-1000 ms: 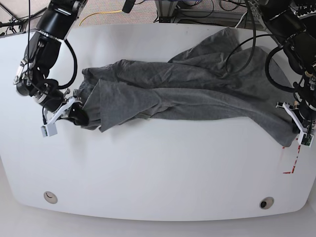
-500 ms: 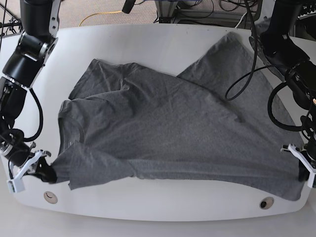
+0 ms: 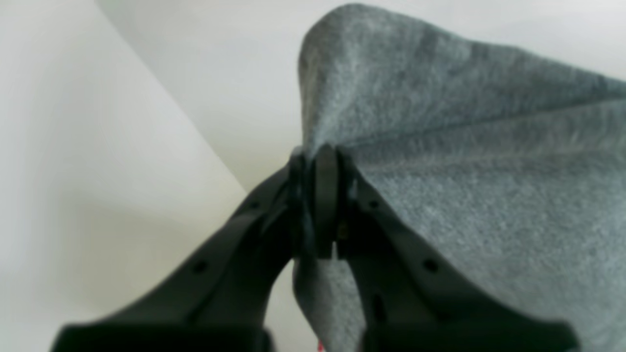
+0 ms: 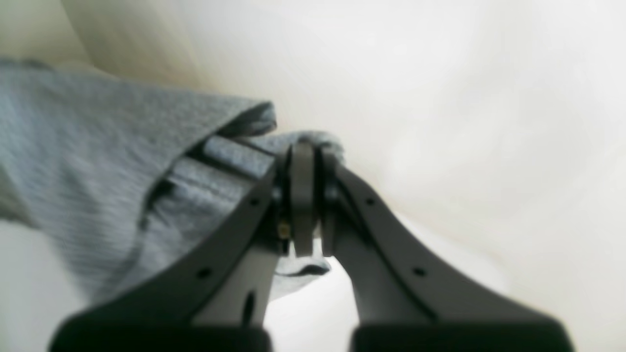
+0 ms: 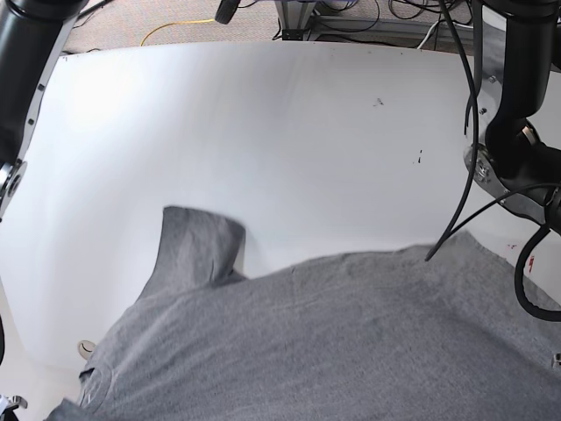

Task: Fold the T-shirt properly
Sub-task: 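Lift and flap the shirt with both grippers, then lay it down, then lower the shirt edge flat and open both grippers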

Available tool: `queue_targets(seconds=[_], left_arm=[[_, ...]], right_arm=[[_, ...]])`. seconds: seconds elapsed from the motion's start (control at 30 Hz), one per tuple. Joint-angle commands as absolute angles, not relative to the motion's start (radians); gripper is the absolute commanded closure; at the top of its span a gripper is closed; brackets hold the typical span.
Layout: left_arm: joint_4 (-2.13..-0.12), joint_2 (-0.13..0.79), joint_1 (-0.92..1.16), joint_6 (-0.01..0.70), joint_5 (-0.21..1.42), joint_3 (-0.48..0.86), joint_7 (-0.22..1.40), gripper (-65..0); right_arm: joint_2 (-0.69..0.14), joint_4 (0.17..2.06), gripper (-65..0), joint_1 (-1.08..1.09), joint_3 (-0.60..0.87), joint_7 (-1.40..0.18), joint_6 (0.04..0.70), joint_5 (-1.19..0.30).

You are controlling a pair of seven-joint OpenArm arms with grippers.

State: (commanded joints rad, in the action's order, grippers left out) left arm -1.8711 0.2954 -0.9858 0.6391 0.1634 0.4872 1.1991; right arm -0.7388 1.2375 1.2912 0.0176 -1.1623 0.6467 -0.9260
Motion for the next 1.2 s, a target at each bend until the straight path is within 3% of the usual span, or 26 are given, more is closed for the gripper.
queue_targets(seconds=[0.23,0.4,0.53,0.67,0.77,0.9,1.2], left_arm=[[-1.873,0.300,-0.951,0.645,0.168,0.452,1.201,0.0],[-1.888,0.294,-0.800,0.647,0.173,0.452,1.201,0.0],[-1.917,0.292,-0.651,0.648,0.173,0.455,1.198,0.0],[-1.919,0.291,-0.479,0.698,0.173,0.461,1.159,0.0],[-1.920,0.269,-0.311,0.698,0.173,0.507,1.066,0.0],[-1.920,0.249,-0.160,0.698,0.173,0.556,1.055,0.0],[-1.913,0.248,0.093,0.698,0.171,0.572,1.049,0.0]], right_arm=[[-0.800,1.241,0.0,1.299,0.012,-1.196,0.648,-0.990],[-0.855,1.274,0.0,1.090,0.076,-1.196,0.650,-1.084],[-0.874,1.345,0.0,0.792,0.262,-1.196,0.673,-1.130],[-0.826,1.434,0.0,0.490,0.447,-1.196,0.677,-1.142],[-0.757,1.509,0.0,0.283,0.558,-1.196,0.677,-1.145],[-0.680,1.569,0.0,0.087,0.653,-1.196,0.679,-1.141],[-0.558,1.586,0.0,-0.174,0.699,-1.194,0.698,-1.135]])
